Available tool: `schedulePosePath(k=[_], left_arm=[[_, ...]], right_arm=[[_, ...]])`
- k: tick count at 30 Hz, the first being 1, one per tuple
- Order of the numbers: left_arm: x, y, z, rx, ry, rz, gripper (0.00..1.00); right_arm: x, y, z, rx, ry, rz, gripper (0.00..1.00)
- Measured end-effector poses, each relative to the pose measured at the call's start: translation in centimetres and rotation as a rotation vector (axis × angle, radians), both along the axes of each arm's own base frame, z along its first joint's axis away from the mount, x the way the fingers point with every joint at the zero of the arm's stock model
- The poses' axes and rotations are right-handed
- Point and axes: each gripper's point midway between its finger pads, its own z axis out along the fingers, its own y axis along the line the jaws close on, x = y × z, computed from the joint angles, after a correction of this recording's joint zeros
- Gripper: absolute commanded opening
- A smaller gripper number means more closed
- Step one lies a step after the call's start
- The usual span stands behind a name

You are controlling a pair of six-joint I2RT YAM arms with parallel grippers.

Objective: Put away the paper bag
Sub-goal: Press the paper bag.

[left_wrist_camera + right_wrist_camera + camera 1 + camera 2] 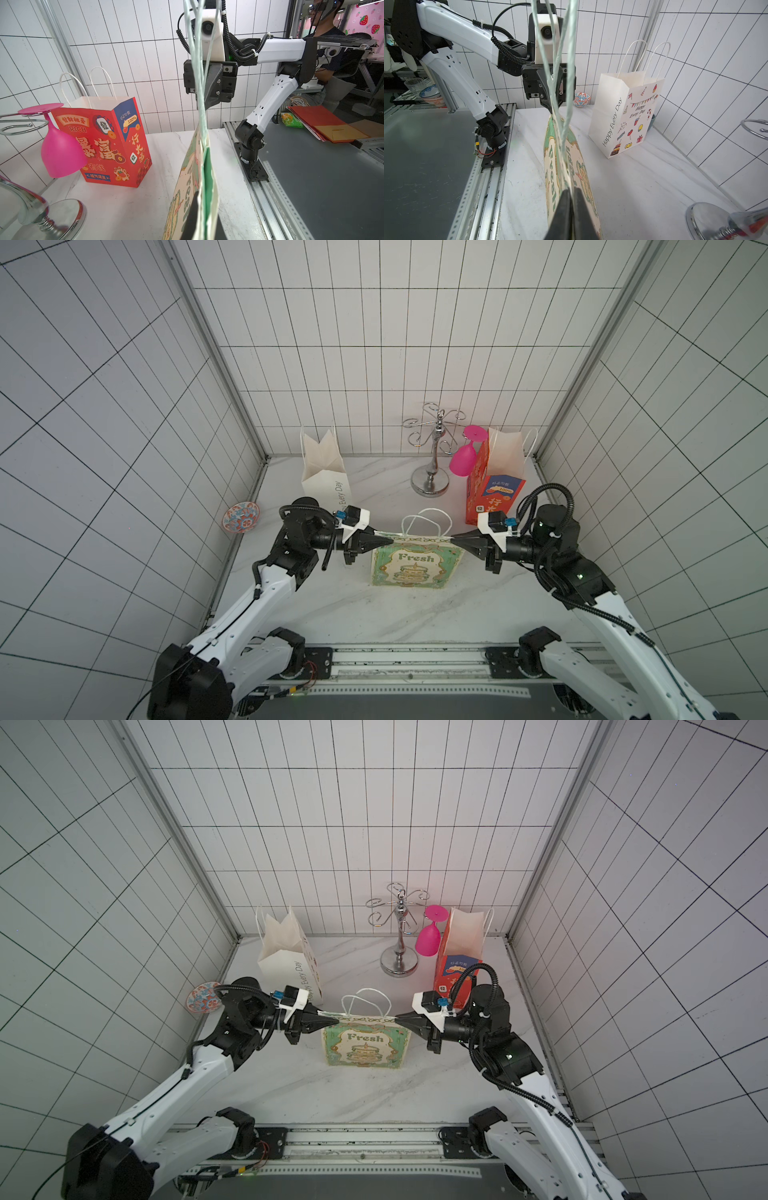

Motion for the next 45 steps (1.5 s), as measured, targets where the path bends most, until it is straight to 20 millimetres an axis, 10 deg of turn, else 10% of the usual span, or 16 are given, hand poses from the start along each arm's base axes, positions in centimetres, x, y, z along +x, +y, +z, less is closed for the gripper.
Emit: schedulePosePath(k=[6,13,15,18,24,27,31,35,37,39,45], left_arm=[[-1.3,-0.2,0.8,-0.014,-0.009,-0.044,0.0],[-2.7,-0.7,1.9,-0.034,-0.013,-0.085,0.0],[-2.6,-0.7,2.1,-0.038,-0.005,-0.081,0.0],[-2.6,-0.7,2.5,-0.047,-0.003,-0.076,0.0],[-3.0,-0.2,4.5,-0.093,-0.051,-0.052,0.0],[-3.5,0.0,5.6,-0.117,-0.082,-0.049,0.0],[-3.7,0.2,6.4,-0.14,-0.081,-0.044,0.0],[-3.4,0.3,6.9,-0.161,-0.07,-0.024,0.0],[-3.2,0.4,7.0,-0.164,-0.062,-0.012,0.0],[-3.0,0.4,7.1,-0.168,-0.056,-0.003,0.0],[-3.6,0.8,8.4,-0.204,-0.08,0.007,0.0]], right_arm=[[-0.4,-0.6,0.4,0.004,-0.049,-0.038,0.69],[-2.0,0.1,-0.6,0.022,-0.024,0.058,0.0],[-2.6,0.2,-0.6,0.03,-0.027,0.082,0.0],[-3.1,0.0,-0.3,0.04,-0.043,0.087,0.56],[-3.4,-0.7,-0.8,0.052,-0.067,0.027,0.72],[-3.7,-0.7,-1.3,0.06,-0.055,0.027,0.58],[-3.7,-0.2,-1.4,0.064,-0.053,0.05,0.0],[-3.7,0.3,-1.6,0.061,-0.041,0.08,0.0],[-3.6,0.4,-1.7,0.059,-0.04,0.083,0.46],[-3.5,0.4,-1.9,0.055,-0.038,0.075,0.65],[-3.0,0.0,-2.2,0.046,-0.05,0.023,0.73]])
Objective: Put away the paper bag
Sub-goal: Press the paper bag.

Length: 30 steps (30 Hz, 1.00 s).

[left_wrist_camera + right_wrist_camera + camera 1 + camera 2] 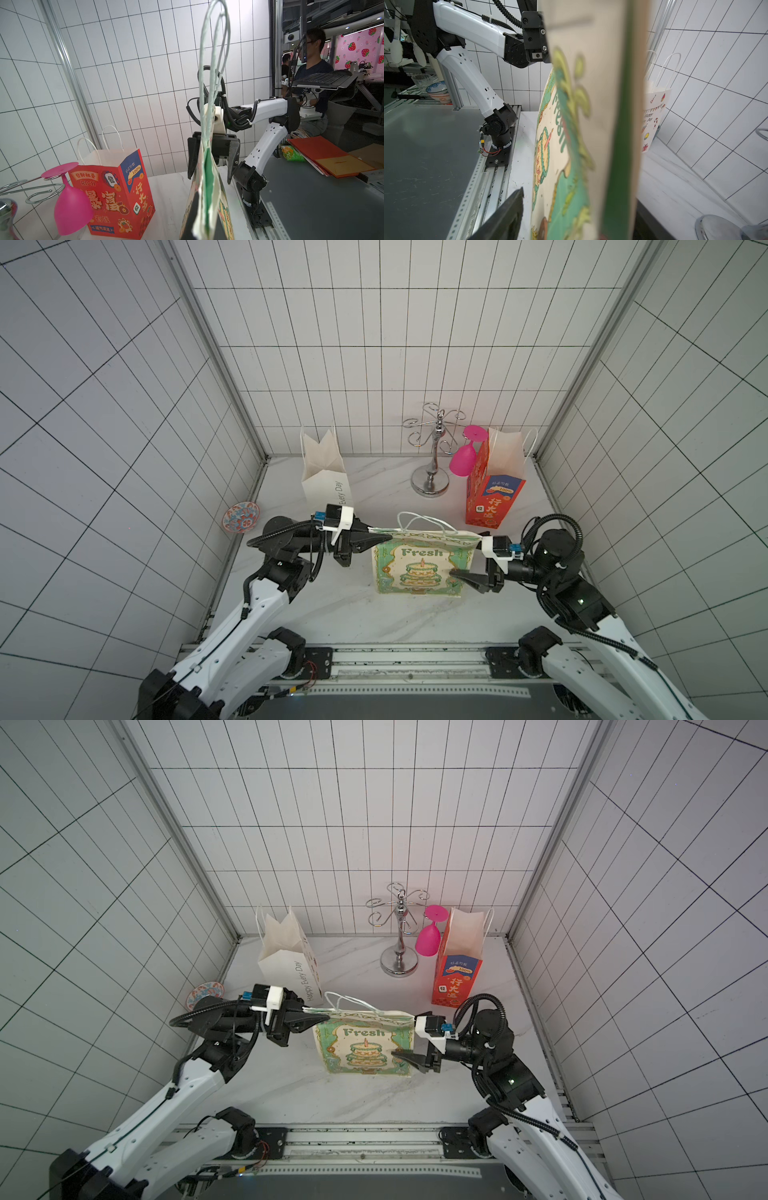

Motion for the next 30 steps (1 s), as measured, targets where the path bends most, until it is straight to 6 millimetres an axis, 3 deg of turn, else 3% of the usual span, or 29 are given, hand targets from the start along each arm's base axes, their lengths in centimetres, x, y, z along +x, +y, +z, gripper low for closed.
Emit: schedulePosePath(k=[3,7,10,12,14,15,17,20,25,27,30], left_arm=[[-0.3,0.2,0.5,-0.014,-0.006,-0.004,0.0],[-0.4,0.2,0.7,-0.02,0.007,-0.009,0.0],[-0.3,0.2,0.8,-0.022,0.021,-0.005,0.0],[-0.2,0.2,0.9,-0.026,0.026,0.002,0.0],[-0.1,0.2,0.9,-0.029,0.028,0.007,0.0],[-0.1,0.2,1.0,-0.032,0.029,0.01,0.0],[0.0,0.3,1.1,-0.038,0.029,0.02,0.0],[0.1,0.3,1.4,-0.047,0.032,0.027,0.0],[-0.1,0.4,2.2,-0.063,0.027,0.022,0.0],[-0.2,0.5,2.4,-0.067,0.025,0.02,0.0],[-0.3,0.5,2.4,-0.068,0.039,0.016,0.0]], right_arm=[[0.0,0.0,-0.1,-0.001,0.003,0.0,0.6],[0.2,0.5,-0.8,-0.021,0.022,0.019,0.18],[0.1,0.7,-1.1,-0.029,0.02,0.03,0.0],[-0.1,0.7,-1.1,-0.03,0.016,0.037,0.04],[-0.3,0.6,-0.9,-0.028,0.006,0.036,0.46],[-0.2,0.6,-0.9,-0.029,0.005,0.031,0.56],[-0.2,0.4,-0.9,-0.03,0.001,0.017,0.69],[-0.2,0.1,-0.8,-0.031,-0.005,-0.007,0.75],[-0.2,-0.2,-1.1,-0.033,-0.002,-0.029,0.67],[0.0,-0.1,-1.4,-0.041,0.009,-0.029,0.52],[0.2,0.1,-2.0,-0.059,0.022,-0.02,0.19]])
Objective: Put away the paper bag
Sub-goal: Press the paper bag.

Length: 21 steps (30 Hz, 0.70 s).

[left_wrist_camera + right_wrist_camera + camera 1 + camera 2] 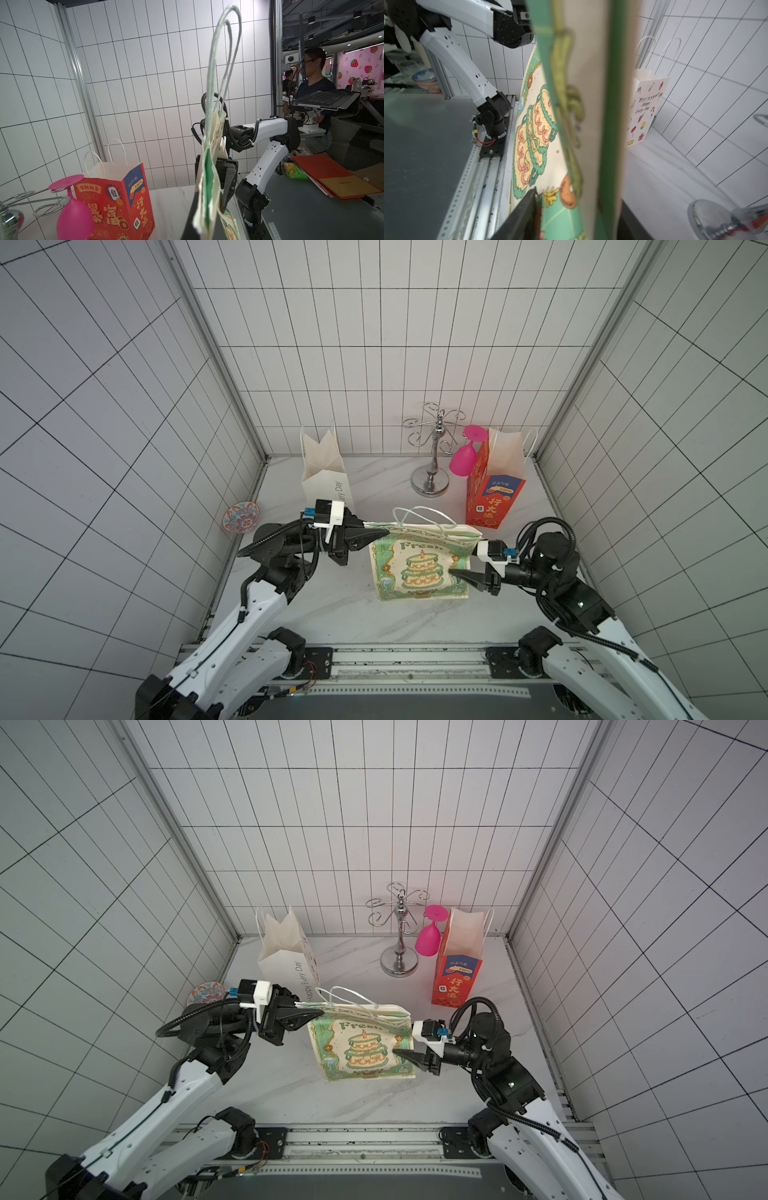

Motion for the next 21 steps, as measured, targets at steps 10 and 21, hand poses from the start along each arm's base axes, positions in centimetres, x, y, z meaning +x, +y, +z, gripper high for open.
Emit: schedulePosePath(k=[10,21], left_arm=[[0.1,0.0,0.0,-0.001,0.008,0.005,0.0],[1.4,-0.8,-2.9,0.049,0.031,0.028,0.0]], right_arm=[[-0.1,-0.2,-0.2,-0.009,-0.001,-0.011,0.7],[0.3,1.0,1.4,0.057,0.044,0.017,0.41]])
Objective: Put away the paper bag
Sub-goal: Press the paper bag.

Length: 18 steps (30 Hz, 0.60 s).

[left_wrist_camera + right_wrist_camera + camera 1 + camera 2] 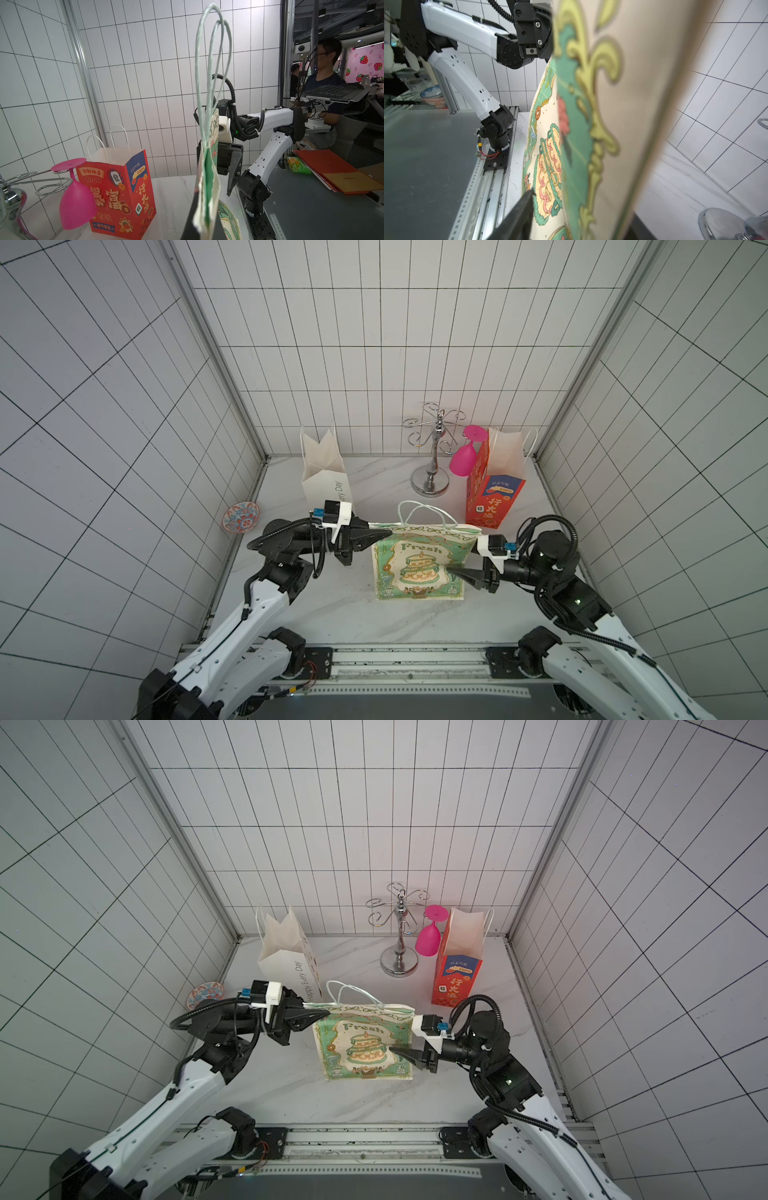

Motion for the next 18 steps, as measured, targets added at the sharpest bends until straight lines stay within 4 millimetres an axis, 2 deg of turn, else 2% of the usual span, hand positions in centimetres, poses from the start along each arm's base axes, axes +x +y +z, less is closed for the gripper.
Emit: schedulePosePath(k=[2,4,6,10,12,15,18], left_arm=[[0.3,-0.1,-0.5,0.008,0.01,0.003,0.0],[0.4,-0.2,-0.8,0.012,0.014,0.007,0.0],[0.5,-0.2,-0.9,0.013,0.008,0.009,0.0],[0.4,-0.2,-1.3,0.02,0.001,0.007,0.0],[0.3,-0.2,-1.7,0.027,0.006,0.005,0.0],[0.1,-0.2,-2.2,0.038,0.014,-0.002,0.0],[-0.2,-0.1,-2.4,0.045,0.013,-0.012,0.0]], right_arm=[[0.1,0.4,-0.1,-0.005,0.024,0.013,0.34],[0.2,0.7,-0.2,-0.008,0.04,0.02,0.35],[0.1,0.8,-0.2,-0.004,0.047,0.023,0.54],[-0.1,0.4,1.0,0.028,0.021,-0.008,0.68],[-0.2,-0.1,1.8,0.044,-0.007,-0.034,0.71],[-0.6,-1.0,3.1,0.074,-0.058,-0.074,0.72],[-1.3,-1.4,4.2,0.105,-0.098,-0.076,0.66]])
